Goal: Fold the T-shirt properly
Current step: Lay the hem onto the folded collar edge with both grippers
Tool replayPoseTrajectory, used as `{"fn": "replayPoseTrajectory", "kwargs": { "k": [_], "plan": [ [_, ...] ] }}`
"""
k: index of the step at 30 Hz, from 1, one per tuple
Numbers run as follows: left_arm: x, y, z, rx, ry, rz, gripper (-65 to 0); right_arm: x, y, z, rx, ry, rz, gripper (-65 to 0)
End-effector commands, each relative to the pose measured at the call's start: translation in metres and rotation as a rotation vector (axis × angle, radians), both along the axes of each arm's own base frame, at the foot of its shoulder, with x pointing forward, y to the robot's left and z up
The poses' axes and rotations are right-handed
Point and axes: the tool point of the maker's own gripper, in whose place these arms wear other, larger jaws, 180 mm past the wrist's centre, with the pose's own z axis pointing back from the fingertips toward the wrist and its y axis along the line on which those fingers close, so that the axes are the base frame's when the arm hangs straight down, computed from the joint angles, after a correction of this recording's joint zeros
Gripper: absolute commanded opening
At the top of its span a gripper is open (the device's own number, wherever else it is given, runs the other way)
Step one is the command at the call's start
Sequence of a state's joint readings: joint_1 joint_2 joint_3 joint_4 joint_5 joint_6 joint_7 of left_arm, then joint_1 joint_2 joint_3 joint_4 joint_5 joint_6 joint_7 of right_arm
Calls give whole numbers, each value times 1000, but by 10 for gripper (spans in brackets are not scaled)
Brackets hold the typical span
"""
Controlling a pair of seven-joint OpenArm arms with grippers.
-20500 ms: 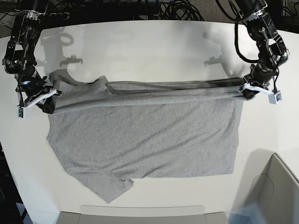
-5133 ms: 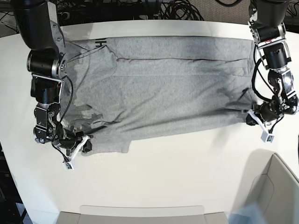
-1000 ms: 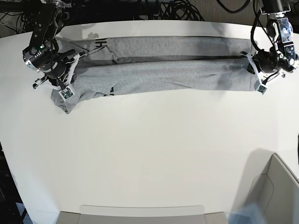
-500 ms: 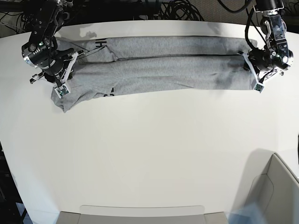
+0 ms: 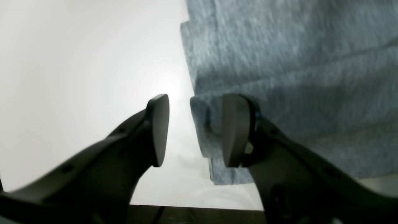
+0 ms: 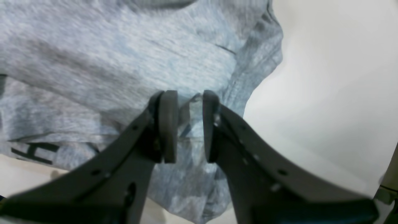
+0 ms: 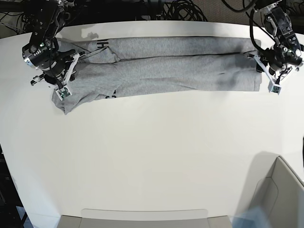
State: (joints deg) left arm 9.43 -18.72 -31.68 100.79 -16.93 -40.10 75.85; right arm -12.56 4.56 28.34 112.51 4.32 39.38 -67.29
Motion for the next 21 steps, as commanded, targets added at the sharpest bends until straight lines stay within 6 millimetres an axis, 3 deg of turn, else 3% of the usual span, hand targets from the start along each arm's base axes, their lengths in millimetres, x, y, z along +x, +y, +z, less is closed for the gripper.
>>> {"fn": "replayPoseTrajectory", "kwargs": {
  "k": [1, 7, 21],
  "plan": [
    [9, 9, 14, 27, -48, 4, -366, 6, -2, 9, -13, -32, 15, -504],
    [4, 8, -3, -15, -6, 21, -366, 4, -2, 8, -14, -27, 17, -504],
    [-25, 9, -70, -178, 158, 131, -365, 3, -2, 7, -16, -23, 16, -504]
  ]
}}
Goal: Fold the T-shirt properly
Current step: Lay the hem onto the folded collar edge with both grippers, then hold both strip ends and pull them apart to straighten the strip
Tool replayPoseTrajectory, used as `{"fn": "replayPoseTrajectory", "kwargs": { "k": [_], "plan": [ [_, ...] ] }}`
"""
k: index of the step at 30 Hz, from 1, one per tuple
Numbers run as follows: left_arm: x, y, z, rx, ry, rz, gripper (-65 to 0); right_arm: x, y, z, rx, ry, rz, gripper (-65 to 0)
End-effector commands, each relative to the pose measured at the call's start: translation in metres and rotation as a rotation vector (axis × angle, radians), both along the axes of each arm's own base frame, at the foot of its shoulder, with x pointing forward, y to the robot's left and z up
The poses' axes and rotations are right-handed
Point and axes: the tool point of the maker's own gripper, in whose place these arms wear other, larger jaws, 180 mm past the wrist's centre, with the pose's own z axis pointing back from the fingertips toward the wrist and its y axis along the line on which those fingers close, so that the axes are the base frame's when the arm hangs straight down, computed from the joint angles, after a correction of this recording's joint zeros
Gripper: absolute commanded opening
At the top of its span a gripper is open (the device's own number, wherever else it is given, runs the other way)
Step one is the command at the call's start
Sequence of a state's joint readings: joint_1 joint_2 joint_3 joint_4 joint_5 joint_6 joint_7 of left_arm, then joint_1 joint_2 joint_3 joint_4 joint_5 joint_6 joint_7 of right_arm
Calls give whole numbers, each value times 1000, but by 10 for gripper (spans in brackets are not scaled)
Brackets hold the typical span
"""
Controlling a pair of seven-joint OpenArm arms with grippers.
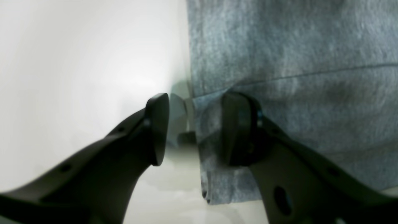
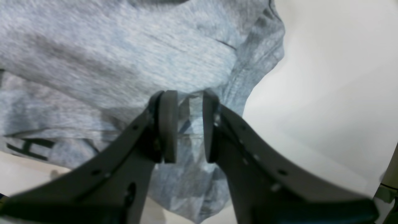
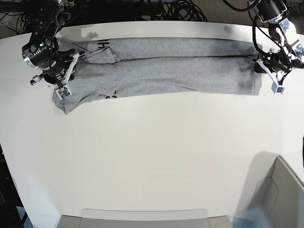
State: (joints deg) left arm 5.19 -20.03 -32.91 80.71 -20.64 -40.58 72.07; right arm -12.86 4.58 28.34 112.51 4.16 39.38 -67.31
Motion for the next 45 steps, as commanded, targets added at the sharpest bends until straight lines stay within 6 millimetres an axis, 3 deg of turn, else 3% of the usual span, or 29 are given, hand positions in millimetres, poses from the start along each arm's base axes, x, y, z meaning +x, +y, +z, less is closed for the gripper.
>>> {"fn": "replayPoseTrajectory", "kwargs": {
  "k": [1, 5, 12, 19, 26, 33, 36, 38, 42, 45],
  "plan": [
    [-18, 6, -13, 22, 86, 15, -365, 5, -2, 8, -14, -30, 17, -504],
    [-36, 2, -28, -15, 161, 32, -366, 5, -2, 8, -14, -29, 16, -504],
    [-39, -5, -33, -31, 176, 22, -382, 5, -2, 8, -15, -29, 18, -504],
    [-35, -41, -46, -56, 217, -98, -564, 7, -1, 9, -14, -34, 18, -504],
    [-34, -48, -48, -59, 222, -128, -650, 7, -1, 9, -13, -34, 17, -504],
    [-30, -39, -44, -35, 218, -127, -650, 8, -1, 10, -15, -36, 17, -504],
    [-11, -28, -34, -8, 196, -133, -650, 8, -1, 10, -15, -36, 17, -504],
    [-11, -22, -36, 12, 231, -132, -650, 8, -1, 10, -15, -36, 17, -504],
    [-12, -11, -41, 57, 284, -121, -553, 8, -1, 9, -15, -35, 17, -504],
    [-14, -11, -46, 43, 295, -110, -515, 7, -1, 9, -15, -33, 17, -504]
  ]
}}
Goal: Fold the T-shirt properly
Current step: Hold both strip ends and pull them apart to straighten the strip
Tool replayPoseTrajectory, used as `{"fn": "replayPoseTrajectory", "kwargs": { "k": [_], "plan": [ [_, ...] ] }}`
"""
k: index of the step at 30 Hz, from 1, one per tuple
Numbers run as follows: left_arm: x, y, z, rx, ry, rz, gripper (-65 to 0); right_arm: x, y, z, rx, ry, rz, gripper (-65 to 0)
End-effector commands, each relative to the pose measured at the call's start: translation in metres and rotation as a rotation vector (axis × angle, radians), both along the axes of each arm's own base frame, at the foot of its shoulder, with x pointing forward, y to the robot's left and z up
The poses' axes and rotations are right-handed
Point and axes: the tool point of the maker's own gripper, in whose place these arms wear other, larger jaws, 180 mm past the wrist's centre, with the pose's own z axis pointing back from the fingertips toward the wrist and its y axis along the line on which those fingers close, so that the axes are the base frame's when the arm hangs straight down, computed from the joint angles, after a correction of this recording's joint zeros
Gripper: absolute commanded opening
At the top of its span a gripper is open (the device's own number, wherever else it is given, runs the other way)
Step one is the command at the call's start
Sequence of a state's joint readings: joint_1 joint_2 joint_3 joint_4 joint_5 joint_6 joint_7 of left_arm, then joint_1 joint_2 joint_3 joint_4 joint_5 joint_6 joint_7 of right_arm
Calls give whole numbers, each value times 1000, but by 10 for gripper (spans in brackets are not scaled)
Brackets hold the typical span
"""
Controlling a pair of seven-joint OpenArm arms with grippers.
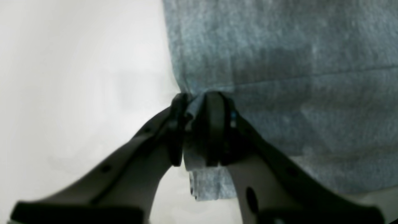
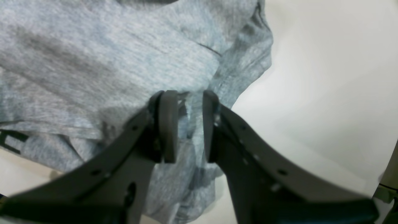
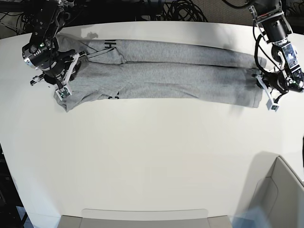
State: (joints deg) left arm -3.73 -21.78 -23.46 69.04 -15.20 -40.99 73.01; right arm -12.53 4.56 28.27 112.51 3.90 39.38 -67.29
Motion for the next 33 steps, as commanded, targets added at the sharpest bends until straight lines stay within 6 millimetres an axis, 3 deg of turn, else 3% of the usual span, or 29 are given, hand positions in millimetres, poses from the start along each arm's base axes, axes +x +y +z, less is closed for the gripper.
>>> {"fn": "replayPoseTrajectory", "kwargs": {
  "k": [1, 4, 9, 16, 20, 23, 30, 33],
  "plan": [
    [-42, 6, -22, 54, 167, 3, -509, 5, -1, 8, -11, -29, 17, -504],
    [-41, 6, -22, 52, 167, 4, -506, 5, -1, 8, -10, -29, 17, -504],
    [-20, 7, -13, 56, 126, 2, -510, 5, -1, 8, -10, -29, 17, -504],
    [-16, 3, -13, 50, 118, -4, -650, 4, -1, 6, -9, -23, 16, -504],
    [6, -1, -6, 52, 76, -24, -650, 4, -1, 4, -5, -16, 14, -504],
    [13, -15, -10, 79, 99, -139, -650, 2, -3, -5, 3, 12, 9, -504],
    [6, -30, -40, 7, 103, -138, -414, 6, -1, -6, 13, 10, 7, -504],
    [8, -24, -41, -12, 68, -83, -385, 6, -4, -5, 4, 10, 9, -504]
  ]
}}
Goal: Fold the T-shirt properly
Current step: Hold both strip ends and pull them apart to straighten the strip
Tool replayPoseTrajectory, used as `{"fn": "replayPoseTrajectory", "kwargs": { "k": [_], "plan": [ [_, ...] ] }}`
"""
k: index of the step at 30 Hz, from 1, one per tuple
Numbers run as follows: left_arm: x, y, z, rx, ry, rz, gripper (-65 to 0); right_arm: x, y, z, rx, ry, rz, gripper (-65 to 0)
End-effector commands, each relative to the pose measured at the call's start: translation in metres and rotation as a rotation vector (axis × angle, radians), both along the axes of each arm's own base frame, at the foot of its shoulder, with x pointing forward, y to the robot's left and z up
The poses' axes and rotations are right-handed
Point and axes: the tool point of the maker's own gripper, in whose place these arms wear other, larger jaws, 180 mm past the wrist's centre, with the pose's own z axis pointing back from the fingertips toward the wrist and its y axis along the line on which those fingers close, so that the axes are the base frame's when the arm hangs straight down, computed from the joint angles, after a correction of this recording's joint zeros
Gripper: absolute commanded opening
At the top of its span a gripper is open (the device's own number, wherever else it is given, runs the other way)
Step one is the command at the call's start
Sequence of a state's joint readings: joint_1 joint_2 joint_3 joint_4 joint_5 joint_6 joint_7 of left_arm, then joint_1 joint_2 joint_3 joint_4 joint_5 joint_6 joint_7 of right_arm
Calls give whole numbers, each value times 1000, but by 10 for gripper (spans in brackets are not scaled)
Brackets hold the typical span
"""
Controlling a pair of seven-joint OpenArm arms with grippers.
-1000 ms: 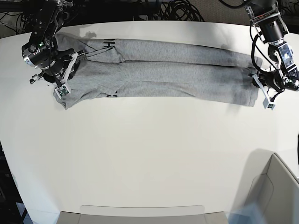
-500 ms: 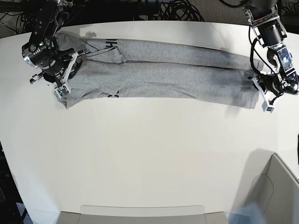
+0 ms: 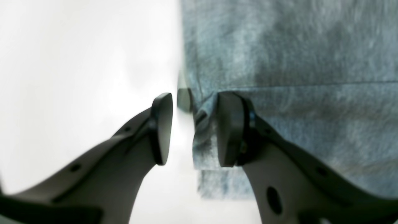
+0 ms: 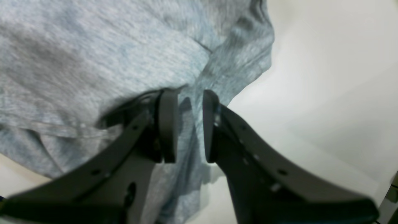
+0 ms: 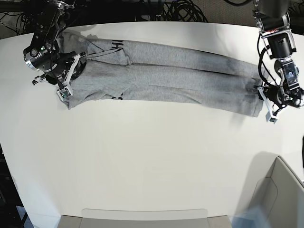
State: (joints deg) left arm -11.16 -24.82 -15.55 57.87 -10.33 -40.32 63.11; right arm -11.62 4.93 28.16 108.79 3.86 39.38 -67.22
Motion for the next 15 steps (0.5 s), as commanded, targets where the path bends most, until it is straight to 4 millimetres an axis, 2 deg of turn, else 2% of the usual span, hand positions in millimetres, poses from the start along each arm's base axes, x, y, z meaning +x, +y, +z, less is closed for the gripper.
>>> {"fn": "replayPoseTrajectory", "kwargs": {
  "k": [1, 6, 9, 14, 15],
  "plan": [
    [-34, -28, -33, -52, 108, -6, -385, 9, -2, 11, -12, -40, 17, -504],
    [-29, -25, -27, -46, 96, -3, -383, 16, -1, 15, -8, -58, 15, -504],
    [-26, -19, -23, -77, 60, 60, -383, 18, 0, 16, -6, -63, 14, -504],
    [-17, -41, -14, -211, 10, 79, -355, 18, -3, 15, -13, -59, 15, -504],
    [-18, -37, -6, -227, -2, 80, -355, 19, -3, 16, -13, -60, 15, -504]
  ]
}}
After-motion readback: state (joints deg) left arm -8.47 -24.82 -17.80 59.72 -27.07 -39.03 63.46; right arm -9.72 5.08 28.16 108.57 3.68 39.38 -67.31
